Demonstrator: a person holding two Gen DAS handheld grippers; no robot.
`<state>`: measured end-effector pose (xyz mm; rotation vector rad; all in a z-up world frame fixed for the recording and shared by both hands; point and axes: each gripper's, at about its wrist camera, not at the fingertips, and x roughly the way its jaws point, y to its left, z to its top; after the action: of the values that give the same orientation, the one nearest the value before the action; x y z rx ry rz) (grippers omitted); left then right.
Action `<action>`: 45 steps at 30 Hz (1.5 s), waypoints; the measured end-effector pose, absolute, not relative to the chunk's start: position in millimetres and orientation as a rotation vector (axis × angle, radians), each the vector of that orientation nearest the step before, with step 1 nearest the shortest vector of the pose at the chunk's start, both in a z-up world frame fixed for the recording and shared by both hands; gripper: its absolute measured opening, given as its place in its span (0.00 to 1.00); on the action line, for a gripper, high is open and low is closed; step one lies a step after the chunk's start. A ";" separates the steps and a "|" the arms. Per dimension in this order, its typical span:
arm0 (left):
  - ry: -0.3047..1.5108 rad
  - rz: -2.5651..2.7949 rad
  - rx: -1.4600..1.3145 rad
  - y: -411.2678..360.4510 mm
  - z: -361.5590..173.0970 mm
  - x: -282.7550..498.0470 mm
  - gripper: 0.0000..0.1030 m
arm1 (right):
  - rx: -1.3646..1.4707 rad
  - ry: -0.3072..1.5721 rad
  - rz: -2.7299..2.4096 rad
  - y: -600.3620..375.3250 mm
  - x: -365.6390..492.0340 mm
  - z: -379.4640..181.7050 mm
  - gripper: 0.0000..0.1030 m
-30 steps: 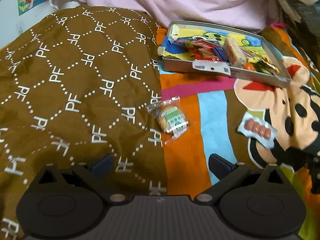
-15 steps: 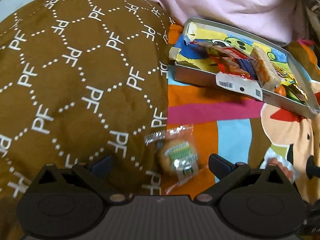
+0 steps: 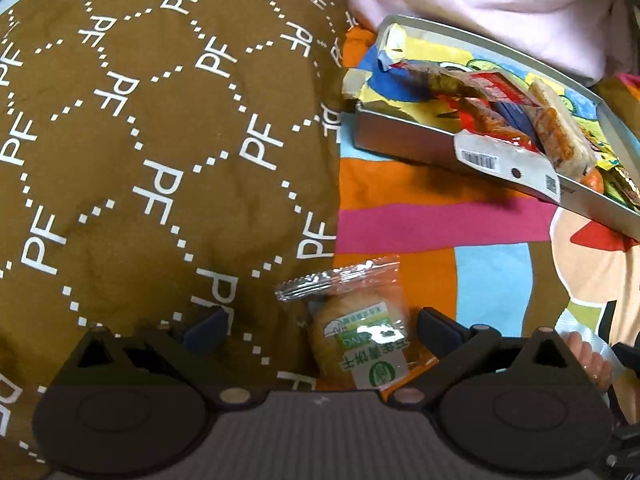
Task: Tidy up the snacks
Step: 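Lower the left gripper onto the round biscuit packet while the right gripper approaches the sausage tray, then grasp the round biscuit packet with the left gripper while the right gripper grasps the sausage tray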
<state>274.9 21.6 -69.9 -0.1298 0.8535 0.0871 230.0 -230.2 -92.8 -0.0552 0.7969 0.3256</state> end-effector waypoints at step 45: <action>0.887 -0.003 -0.052 -29.3 -68.0 191.4 0.53 | -0.223 0.756 0.388 -184.8 180.4 -89.9 0.57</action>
<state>191.4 -29.3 -68.0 -0.0517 0.8874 -0.0030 180.4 -184.8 -89.9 -0.2226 0.7559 0.3877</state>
